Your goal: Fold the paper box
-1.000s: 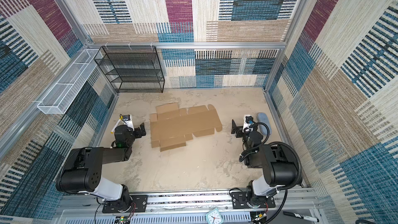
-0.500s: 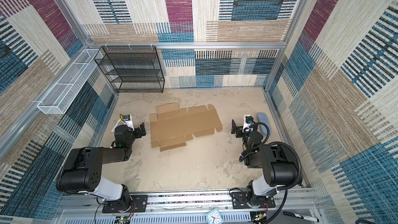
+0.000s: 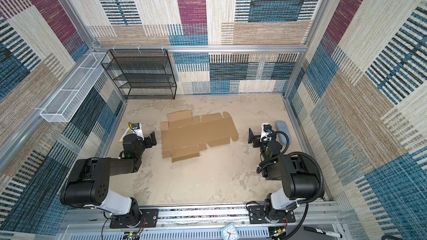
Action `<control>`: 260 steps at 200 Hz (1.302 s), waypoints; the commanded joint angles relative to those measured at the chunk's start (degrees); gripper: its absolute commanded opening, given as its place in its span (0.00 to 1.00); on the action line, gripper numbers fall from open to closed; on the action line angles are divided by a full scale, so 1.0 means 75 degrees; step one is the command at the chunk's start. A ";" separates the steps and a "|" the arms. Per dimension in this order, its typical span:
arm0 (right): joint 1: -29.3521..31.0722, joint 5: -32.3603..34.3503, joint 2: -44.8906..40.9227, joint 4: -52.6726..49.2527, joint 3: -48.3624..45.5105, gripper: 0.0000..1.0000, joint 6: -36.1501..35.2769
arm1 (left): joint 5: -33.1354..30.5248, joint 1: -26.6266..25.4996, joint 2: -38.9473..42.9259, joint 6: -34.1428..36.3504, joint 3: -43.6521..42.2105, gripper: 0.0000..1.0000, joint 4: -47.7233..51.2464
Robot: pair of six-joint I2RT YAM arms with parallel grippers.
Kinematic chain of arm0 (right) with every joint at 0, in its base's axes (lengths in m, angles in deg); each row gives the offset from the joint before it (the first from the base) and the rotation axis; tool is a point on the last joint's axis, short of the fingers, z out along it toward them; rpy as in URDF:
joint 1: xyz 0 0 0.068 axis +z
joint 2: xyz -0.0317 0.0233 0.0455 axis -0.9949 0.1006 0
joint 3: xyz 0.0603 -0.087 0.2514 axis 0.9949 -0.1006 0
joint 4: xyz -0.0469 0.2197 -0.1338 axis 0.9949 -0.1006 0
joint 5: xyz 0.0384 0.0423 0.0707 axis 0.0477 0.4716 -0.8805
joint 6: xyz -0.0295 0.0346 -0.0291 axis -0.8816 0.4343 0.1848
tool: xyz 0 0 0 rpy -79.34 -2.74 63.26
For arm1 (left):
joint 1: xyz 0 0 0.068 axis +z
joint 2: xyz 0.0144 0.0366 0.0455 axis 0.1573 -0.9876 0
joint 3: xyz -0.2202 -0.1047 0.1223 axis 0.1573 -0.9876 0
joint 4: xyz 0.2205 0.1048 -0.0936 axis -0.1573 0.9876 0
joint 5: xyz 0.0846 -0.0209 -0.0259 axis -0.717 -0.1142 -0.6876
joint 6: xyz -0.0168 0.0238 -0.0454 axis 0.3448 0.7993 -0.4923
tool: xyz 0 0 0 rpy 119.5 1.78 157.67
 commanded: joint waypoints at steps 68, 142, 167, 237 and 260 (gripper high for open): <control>0.0113 0.0020 -0.1634 -0.2044 0.0712 1.00 -0.0111 | -0.0002 0.0004 0.1353 0.0137 0.0510 0.99 0.1841; 0.0171 -0.0324 -0.3037 -0.3916 0.1404 1.00 0.6290 | 0.1457 0.0540 0.2648 -0.5487 0.3004 0.99 0.7251; 0.0182 -0.1706 -0.2715 -0.3968 0.1827 1.00 0.5555 | 0.3012 0.0758 0.2416 -0.6090 0.2901 0.99 0.7372; 0.1282 -0.2008 -0.1610 -0.7323 0.3787 1.00 0.3802 | 0.3594 0.0584 0.2342 -0.5980 0.2045 0.98 0.8007; 0.1428 -0.1989 -0.1445 -0.7639 0.3883 1.00 0.3610 | 0.3626 0.0414 0.2170 -0.5902 0.1811 0.92 0.7826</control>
